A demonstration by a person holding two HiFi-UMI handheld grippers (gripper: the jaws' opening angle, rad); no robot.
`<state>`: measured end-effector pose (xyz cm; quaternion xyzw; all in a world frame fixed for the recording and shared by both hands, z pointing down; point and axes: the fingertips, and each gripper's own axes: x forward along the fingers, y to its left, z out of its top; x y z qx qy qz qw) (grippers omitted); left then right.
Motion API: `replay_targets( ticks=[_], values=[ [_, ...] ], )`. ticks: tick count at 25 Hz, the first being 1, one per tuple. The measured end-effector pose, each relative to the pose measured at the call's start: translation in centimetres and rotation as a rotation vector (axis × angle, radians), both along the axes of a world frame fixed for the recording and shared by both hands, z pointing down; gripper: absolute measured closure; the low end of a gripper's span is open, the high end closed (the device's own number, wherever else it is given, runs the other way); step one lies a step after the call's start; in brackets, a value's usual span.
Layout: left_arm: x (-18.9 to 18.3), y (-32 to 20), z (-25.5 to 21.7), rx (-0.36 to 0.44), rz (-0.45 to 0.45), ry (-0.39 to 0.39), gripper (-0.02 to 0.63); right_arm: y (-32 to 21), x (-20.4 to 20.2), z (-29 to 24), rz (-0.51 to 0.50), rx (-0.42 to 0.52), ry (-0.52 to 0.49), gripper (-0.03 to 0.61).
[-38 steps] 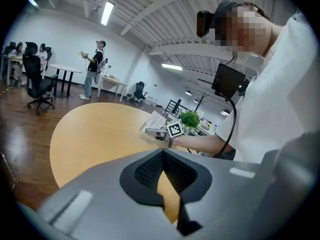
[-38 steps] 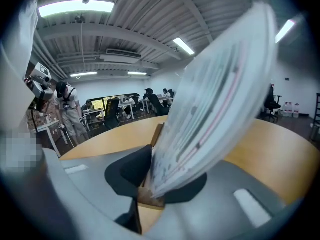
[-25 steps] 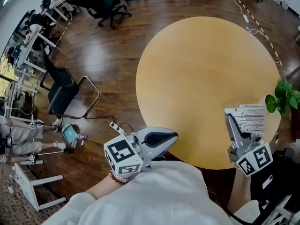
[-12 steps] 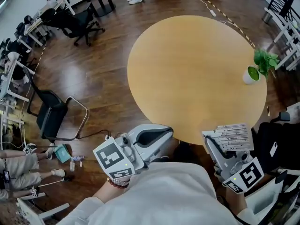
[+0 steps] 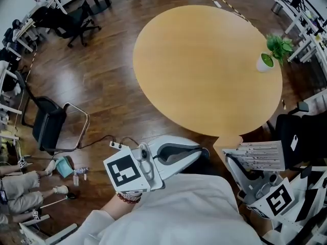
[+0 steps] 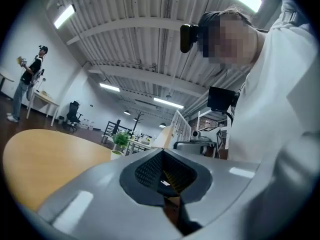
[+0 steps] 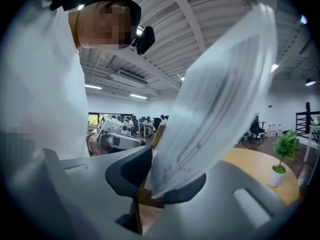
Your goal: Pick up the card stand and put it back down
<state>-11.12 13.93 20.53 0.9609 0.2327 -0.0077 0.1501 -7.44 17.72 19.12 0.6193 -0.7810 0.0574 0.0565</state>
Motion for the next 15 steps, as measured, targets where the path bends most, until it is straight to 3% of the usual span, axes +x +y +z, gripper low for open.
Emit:
replay_targets(
  ticks=[6, 12, 15],
  values=[
    [-0.7, 1.1, -0.1, 0.054, 0.04, -0.012, 0.62, 0.3, 0.0, -0.4, -0.054, 0.033, 0.036, 0.503],
    [2.3, 3.8, -1.5, 0.126, 0.01, 0.009, 0.621, 3.2, 1.7, 0.7, -0.07, 0.026, 0.032, 0.503],
    [3.8, 5.4, -2.3, 0.083, -0.025, 0.043, 0.62, 5.1, 3.1, 1.1, -0.059, 0.029, 0.031, 0.502]
  ],
)
